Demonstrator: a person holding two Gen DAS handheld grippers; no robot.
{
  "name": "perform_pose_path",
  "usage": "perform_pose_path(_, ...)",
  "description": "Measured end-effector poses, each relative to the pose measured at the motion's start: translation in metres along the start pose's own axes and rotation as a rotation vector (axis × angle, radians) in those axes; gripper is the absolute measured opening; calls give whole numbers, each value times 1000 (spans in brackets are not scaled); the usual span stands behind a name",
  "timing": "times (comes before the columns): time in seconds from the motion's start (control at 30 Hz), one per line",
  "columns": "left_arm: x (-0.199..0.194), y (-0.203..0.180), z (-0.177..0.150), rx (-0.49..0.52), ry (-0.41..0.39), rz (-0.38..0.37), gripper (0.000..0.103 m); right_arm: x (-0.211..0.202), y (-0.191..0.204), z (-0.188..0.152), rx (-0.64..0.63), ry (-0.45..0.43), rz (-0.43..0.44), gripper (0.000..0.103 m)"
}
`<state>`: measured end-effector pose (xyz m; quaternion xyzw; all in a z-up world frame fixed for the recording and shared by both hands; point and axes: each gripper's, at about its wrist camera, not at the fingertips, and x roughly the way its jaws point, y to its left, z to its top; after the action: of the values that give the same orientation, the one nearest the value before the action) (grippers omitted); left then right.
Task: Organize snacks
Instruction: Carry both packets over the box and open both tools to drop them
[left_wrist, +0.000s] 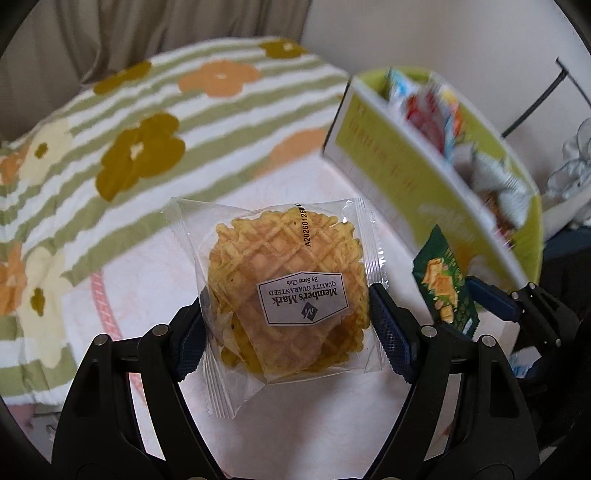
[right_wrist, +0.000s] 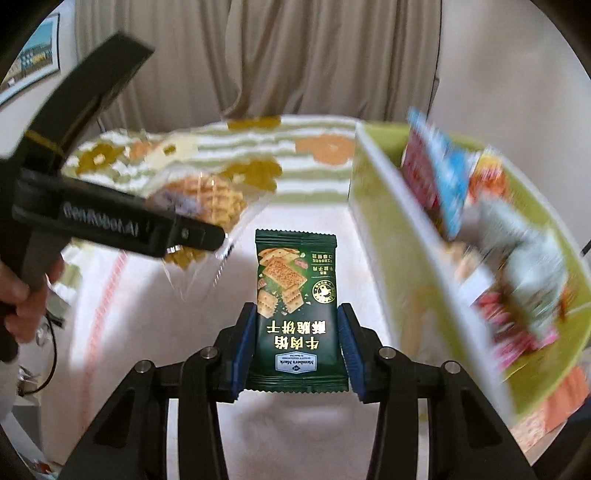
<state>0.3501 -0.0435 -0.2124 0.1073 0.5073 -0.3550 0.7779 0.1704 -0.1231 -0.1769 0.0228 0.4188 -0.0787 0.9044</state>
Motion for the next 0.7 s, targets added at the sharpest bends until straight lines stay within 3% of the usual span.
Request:
perform_pose_path(0.23,-61,-37,29,0,-113,21,77,-62,-42,38,63,-86,60,40)
perform_pose_path(0.37,-77,-76,47,-6,-161,37,77,-95,-86,48,69,-115,80,40)
perform_pose_path(0.7,-49,-183,82,-101,-199,60,77,-115,-203,64,-11,-118,125,40)
